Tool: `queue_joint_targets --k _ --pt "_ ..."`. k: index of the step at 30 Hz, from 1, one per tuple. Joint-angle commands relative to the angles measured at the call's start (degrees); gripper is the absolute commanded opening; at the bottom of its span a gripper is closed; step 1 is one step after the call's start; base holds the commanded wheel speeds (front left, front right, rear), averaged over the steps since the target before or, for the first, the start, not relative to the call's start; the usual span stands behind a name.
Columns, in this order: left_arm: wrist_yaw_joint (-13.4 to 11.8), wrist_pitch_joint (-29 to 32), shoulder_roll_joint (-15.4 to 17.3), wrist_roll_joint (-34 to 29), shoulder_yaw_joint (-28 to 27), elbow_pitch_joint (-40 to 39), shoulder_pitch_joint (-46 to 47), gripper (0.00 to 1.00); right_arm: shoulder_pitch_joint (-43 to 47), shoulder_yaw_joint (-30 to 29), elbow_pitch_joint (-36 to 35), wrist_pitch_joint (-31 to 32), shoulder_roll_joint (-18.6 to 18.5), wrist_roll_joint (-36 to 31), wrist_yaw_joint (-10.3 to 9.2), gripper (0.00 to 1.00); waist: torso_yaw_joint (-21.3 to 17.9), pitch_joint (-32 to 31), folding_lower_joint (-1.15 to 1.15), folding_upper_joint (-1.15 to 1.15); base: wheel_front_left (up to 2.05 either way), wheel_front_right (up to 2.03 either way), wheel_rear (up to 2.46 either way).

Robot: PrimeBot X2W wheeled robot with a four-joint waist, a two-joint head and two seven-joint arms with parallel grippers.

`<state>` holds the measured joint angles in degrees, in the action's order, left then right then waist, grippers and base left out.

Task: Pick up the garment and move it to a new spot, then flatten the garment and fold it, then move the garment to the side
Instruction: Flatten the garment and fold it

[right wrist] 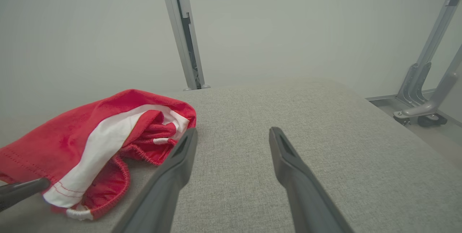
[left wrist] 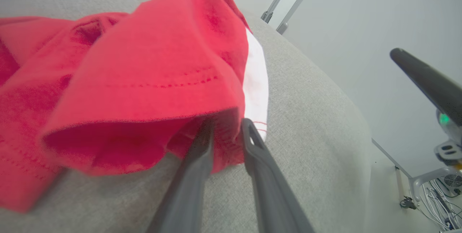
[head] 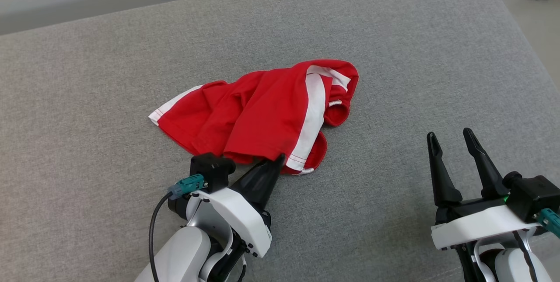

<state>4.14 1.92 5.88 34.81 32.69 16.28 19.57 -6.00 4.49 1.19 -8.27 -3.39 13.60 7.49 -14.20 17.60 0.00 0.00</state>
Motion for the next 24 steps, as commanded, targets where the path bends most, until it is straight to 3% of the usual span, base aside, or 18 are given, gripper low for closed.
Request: queue_joint_targets --k 1,8,12,24 --pt "0.61 -1.21 0.30 0.18 -0.38 -0.37 1.22 0.00 -0.77 -0.12 0.40 -0.63 0.06 0.05 0.01 1.00 0.25 -0.10 0.00 0.00 0.00 0.00 0.00" --pt "0.83 -4.12 0.99 -0.27 -1.08 -2.14 1.40 0.00 -1.27 -0.36 0.88 -0.81 0.15 0.51 0.01 1.00 1.53 -0.63 0.00 0.00 0.00 0.00 0.00" --pt "-0.27 -4.57 2.37 0.08 -2.31 -5.05 0.38 0.00 -0.90 -1.16 1.05 -0.66 0.17 0.41 0.01 1.00 2.63 -1.51 0.00 0.00 0.00 0.00 0.00" --pt "-6.92 1.55 13.10 2.59 -10.21 -26.42 -8.39 0.00 0.26 -3.05 0.43 0.59 -0.77 0.21 0.01 1.00 8.40 -3.98 0.00 0.00 0.00 0.00 0.00"
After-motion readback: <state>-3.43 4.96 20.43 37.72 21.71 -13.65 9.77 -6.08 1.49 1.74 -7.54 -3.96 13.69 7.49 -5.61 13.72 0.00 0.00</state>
